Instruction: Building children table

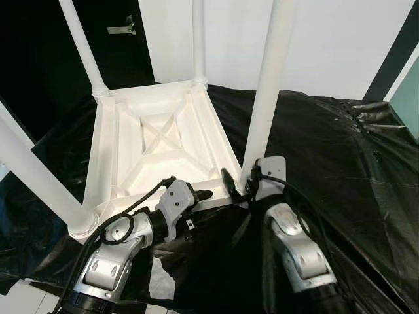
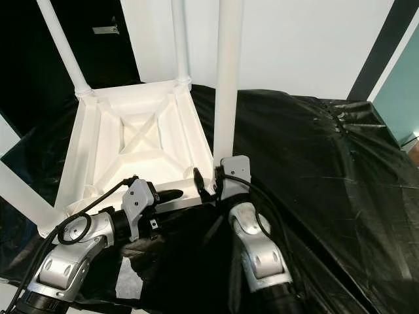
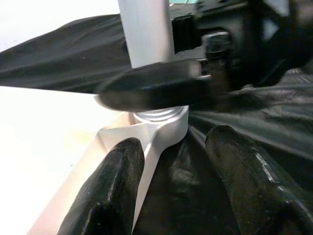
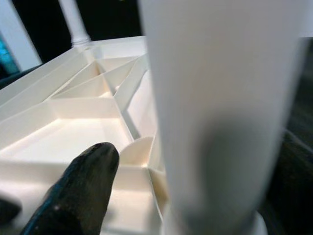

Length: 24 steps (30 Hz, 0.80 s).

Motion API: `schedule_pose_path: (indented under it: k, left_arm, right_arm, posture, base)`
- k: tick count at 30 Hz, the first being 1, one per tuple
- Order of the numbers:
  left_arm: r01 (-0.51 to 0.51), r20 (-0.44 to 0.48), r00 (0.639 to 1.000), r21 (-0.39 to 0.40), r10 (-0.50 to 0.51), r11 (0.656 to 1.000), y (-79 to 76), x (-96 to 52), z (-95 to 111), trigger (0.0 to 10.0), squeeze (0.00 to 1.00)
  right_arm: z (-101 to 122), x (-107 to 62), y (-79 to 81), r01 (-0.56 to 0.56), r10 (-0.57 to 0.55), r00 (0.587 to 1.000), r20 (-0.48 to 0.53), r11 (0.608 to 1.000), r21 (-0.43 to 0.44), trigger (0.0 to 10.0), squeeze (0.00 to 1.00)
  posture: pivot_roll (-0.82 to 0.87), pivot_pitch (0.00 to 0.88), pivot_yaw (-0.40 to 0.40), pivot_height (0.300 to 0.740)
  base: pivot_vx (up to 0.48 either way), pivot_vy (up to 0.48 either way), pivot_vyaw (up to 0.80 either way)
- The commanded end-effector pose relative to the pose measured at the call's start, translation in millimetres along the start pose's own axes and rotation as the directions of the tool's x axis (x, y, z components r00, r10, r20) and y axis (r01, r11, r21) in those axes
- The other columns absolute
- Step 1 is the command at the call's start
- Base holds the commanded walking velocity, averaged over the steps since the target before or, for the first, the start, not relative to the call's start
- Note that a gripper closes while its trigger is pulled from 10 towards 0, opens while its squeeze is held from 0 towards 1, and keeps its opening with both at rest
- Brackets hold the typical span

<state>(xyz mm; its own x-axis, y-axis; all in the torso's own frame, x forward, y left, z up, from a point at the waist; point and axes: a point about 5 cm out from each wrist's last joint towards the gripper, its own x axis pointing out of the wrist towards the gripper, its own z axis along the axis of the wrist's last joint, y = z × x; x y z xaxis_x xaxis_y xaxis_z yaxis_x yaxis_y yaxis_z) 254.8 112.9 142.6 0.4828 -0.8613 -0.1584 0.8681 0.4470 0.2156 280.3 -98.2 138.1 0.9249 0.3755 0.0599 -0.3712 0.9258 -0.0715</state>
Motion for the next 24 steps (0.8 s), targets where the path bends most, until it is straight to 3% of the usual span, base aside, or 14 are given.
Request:
schedule_pose_path:
  k: [1, 6, 7, 8, 11, 13, 19, 21, 23, 24]
  left_arm:
    - [-0.045, -0.015, 0.999, -0.007, 0.044, 0.999, 3.2, -2.4, -4, 10.0, 0.0]
    - [-0.043, -0.014, 0.999, -0.008, 0.043, 0.999, 2.9, -2.9, -3, 10.0, 0.0]
    - [-0.042, -0.015, 0.999, -0.007, 0.042, 0.999, 3.0, -3.2, -4, 10.0, 0.0]
    - [-0.04, -0.017, 0.999, -0.008, 0.04, 0.999, 3.6, -3.7, -4, 10.0, 0.0]
    - [-0.038, -0.02, 0.999, -0.006, 0.038, 0.999, 4.4, -4.3, -4, 10.0, 0.0]
    - [-0.034, -0.022, 0.999, -0.003, 0.034, 0.999, 5.0, -4.2, -5, 10.0, 0.0]
    - [-0.028, -0.022, 0.999, 0.005, 0.028, 1.0, 6.9, -2.4, -4, 10.0, 0.0]
    - [-0.028, -0.022, 0.999, 0.005, 0.028, 1.0, 6.9, -2.4, -4, 10.0, 0.0]
    - [-0.029, -0.02, 0.999, 0.007, 0.029, 1.0, 7.9, -1.8, -3, 10.0, 0.0]
    - [-0.031, -0.018, 0.999, 0.01, 0.031, 0.999, 8.3, -1.2, -3, 10.0, 0.0]
  right_arm:
    - [3, -4.5, -4.6, -0.033, 0.033, 0.999, 0.026, 0.999, 0.013, 10.0, 1.0]
    - [0, -13.5, -18.6, -0.122, 0.122, 0.992, 0.013, 0.993, 0.002, 10.0, 1.0]
    - [-1, -14.7, -24.6, -0.134, 0.134, 0.991, 0.005, 0.991, -0.009, 10.0, 0.18]
    - [-2, -15.2, -32.3, -0.164, 0.164, 0.986, -0.005, 0.986, -0.024, 10.0, 0.0]
    - [-3, -15.6, -43.1, -0.219, 0.218, 0.976, -0.025, 0.975, -0.043, 10.0, 0.0]
    - [-3, -12.9, -49.1, -0.323, 0.32, 0.946, -0.059, 0.946, -0.036, 10.0, 0.0]
    - [-3, -2.7, -52.5, -0.45, 0.444, 0.89, -0.105, 0.893, -0.033, 10.0, 0.0]
    - [-3, -2.7, -52.5, -0.45, 0.444, 0.89, -0.105, 0.893, -0.033, 10.0, 0.0]
    - [-3, 1.8, -52.6, -0.482, 0.475, 0.872, -0.119, 0.876, -0.034, 10.0, 0.0]
    - [-5, 14.5, -50.9, -0.534, 0.523, 0.839, -0.15, 0.844, -0.044, 10.0, 0.0]
  posture:
    - [0.0, 0.0, -0.017, 0.74]
    - [0.0, 0.0, -0.012, 0.74]
    - [0.0, 0.0, -0.011, 0.74]
    - [0.0, 0.0, -0.007, 0.74]
    - [-0.01, 0.0, -0.004, 0.74]
    - [-0.01, 0.0, 0.002, 0.74]
    - [-0.01, 0.0, 0.002, 0.74]
    - [-0.01, 0.0, 0.002, 0.74]
    - [0.0, 0.0, 0.0, 0.74]
    - [0.01, 0.0, -0.003, 0.74]
  base:
    - [0.0, 0.0, 0.0]
    - [0.0, 0.0, 0.0]
    - [0.0, 0.0, 0.0]
    - [0.0, 0.0, 0.0]
    - [0.0, 0.0, 0.0]
    - [0.0, 0.0, 0.0]
    - [0.0, 0.0, 0.0]
    - [0.0, 0.0, 0.0]
    - [0.0, 0.0, 0.0]
    - [0.0, 0.0, 0.0]
